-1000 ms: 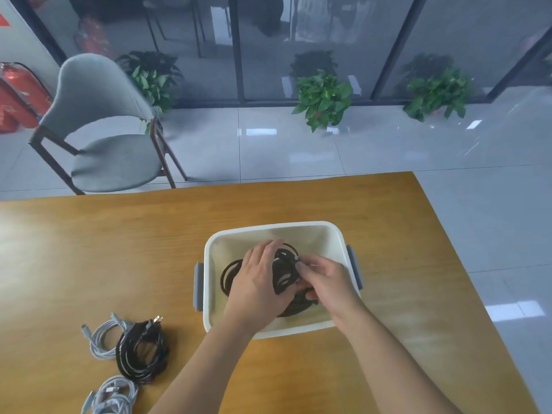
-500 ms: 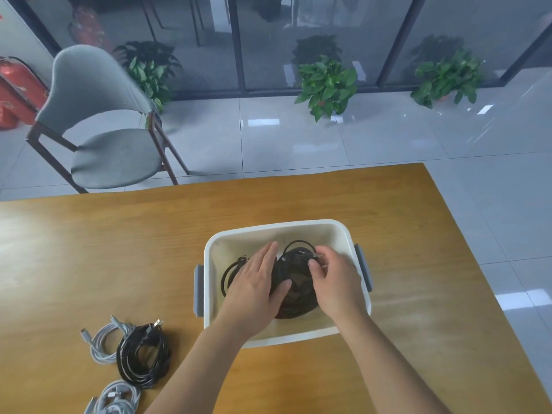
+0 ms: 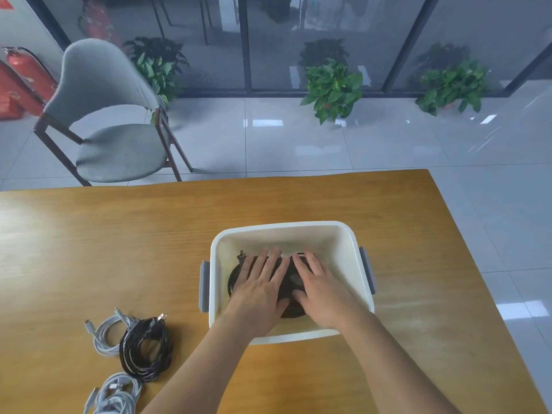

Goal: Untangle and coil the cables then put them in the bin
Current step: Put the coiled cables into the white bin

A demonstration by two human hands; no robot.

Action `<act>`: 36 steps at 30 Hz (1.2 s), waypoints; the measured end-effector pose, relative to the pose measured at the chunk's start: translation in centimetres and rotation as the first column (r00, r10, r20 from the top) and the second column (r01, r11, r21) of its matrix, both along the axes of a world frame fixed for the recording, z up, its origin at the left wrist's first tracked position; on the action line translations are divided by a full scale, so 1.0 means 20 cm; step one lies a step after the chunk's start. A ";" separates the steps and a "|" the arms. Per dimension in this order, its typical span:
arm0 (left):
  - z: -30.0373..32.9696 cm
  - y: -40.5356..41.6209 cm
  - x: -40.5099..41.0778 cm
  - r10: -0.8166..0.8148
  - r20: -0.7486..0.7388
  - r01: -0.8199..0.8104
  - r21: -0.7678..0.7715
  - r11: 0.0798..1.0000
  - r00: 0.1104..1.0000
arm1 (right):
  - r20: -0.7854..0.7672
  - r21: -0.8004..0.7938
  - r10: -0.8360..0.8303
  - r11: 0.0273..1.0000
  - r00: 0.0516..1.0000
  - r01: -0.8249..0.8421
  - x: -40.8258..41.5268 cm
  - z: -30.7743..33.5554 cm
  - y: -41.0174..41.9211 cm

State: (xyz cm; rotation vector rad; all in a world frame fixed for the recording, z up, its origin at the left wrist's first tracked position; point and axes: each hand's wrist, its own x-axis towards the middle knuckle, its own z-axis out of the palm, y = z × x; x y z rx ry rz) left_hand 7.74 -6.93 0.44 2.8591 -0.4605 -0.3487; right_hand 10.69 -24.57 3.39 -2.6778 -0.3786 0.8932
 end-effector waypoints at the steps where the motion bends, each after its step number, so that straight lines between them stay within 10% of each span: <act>1: 0.01 0.00 0.00 -0.003 -0.015 0.003 0.010 1.000 1.000 | -0.012 0.009 -0.011 1.000 1.000 0.011 0.01 0.00 0.00; 21: 0.33 0.43 -0.63 0.343 0.204 -0.244 -0.394 0.886 0.917 | 0.219 0.378 0.061 0.915 0.974 -0.142 -0.43 0.39 0.38; 36: -0.04 0.95 -1.37 0.838 -0.103 -0.819 -0.305 0.486 0.536 | 0.045 0.319 0.412 0.857 0.910 -0.404 -0.81 0.22 1.04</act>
